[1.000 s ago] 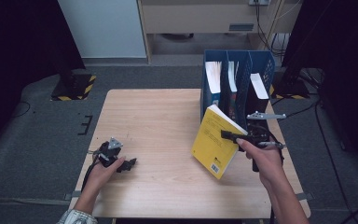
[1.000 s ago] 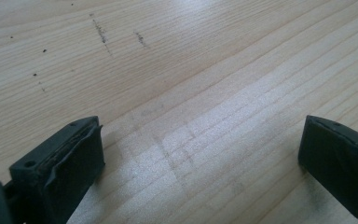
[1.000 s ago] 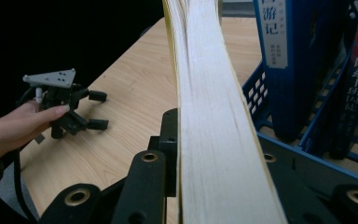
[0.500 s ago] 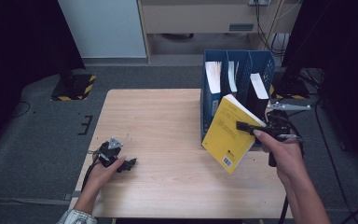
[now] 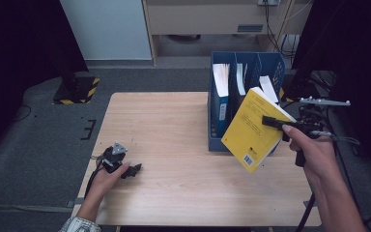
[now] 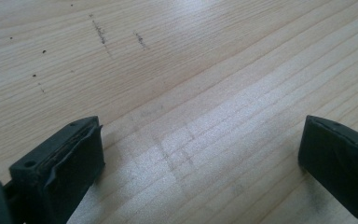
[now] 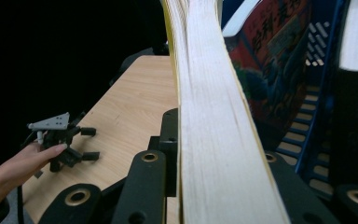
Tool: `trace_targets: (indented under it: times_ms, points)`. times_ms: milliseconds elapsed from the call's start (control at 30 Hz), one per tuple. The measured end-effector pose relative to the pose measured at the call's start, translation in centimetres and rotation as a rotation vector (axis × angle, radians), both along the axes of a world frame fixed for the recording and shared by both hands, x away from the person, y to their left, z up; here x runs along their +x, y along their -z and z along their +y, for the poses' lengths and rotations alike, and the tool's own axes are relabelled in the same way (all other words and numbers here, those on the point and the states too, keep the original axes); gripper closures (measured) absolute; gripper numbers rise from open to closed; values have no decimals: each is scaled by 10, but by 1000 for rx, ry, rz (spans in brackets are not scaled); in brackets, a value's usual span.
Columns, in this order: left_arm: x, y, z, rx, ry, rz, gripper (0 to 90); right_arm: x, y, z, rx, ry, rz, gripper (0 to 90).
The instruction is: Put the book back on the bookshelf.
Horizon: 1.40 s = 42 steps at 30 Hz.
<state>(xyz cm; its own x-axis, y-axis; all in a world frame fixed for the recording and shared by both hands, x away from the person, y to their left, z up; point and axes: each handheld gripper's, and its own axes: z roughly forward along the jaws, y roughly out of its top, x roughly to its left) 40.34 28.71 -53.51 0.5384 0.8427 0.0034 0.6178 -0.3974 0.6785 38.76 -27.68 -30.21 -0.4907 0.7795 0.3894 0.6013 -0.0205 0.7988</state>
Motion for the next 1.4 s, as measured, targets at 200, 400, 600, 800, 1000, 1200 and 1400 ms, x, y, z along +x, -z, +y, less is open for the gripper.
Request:
trace_targets:
  times_ms: [200, 400, 600, 800, 1000, 1200, 1400]
  points:
    - [0, 0, 0, -3, -1, 1, 0, 7, -8, -14, -2, 42, 5, 750]
    - [0, 0, -1, -3, -2, 2, 0, 16, -13, -23, -17, 83, 9, 750]
    - [0, 0, -1, -3, -2, 2, 0, 31, -16, -31, -37, 127, 33, 750]
    - [0, 0, -1, -3, -2, 3, 0, 40, -15, -35, -61, 162, 46, 750]
    - [0, 0, -1, -3, 0, 3, 0, 50, -11, -30, -86, 178, 59, 750]
    - [0, 0, -2, -7, -2, 2, 0, 52, -12, -34, -88, 202, 65, 750]
    - [0, 0, -2, -7, -1, 2, 0, 56, -17, -27, -125, 231, 15, 750]
